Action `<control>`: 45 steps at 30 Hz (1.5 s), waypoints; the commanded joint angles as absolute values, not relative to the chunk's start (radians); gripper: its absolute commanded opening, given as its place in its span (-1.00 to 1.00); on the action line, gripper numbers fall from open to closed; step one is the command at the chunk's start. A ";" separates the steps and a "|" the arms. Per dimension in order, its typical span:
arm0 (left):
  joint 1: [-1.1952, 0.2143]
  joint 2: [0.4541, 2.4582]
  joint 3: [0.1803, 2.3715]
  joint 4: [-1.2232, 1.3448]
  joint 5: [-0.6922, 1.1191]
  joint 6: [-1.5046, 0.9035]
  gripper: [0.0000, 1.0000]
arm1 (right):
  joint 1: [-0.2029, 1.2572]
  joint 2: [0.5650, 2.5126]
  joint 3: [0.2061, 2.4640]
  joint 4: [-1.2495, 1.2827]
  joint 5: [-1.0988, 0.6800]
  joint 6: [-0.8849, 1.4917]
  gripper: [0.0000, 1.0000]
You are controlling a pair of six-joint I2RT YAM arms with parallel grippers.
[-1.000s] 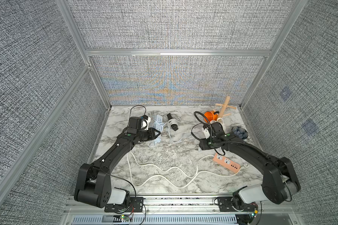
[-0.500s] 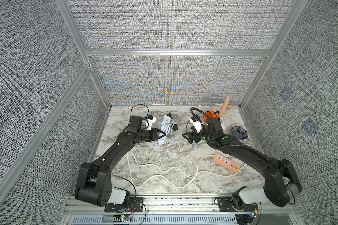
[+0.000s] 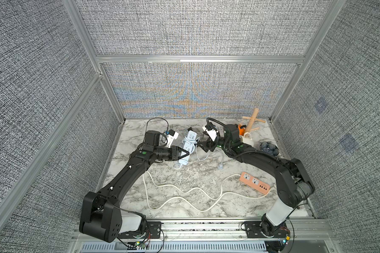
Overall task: Unwrap the cord wrapped around the power strip
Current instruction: Unwrap the power cord from the power strip.
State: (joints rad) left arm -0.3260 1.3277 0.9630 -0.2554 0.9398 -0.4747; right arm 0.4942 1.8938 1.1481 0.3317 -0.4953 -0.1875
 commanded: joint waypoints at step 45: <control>-0.341 1.476 0.918 0.036 0.739 -0.620 -1.00 | 0.413 1.529 0.867 0.167 -0.280 -0.087 -1.00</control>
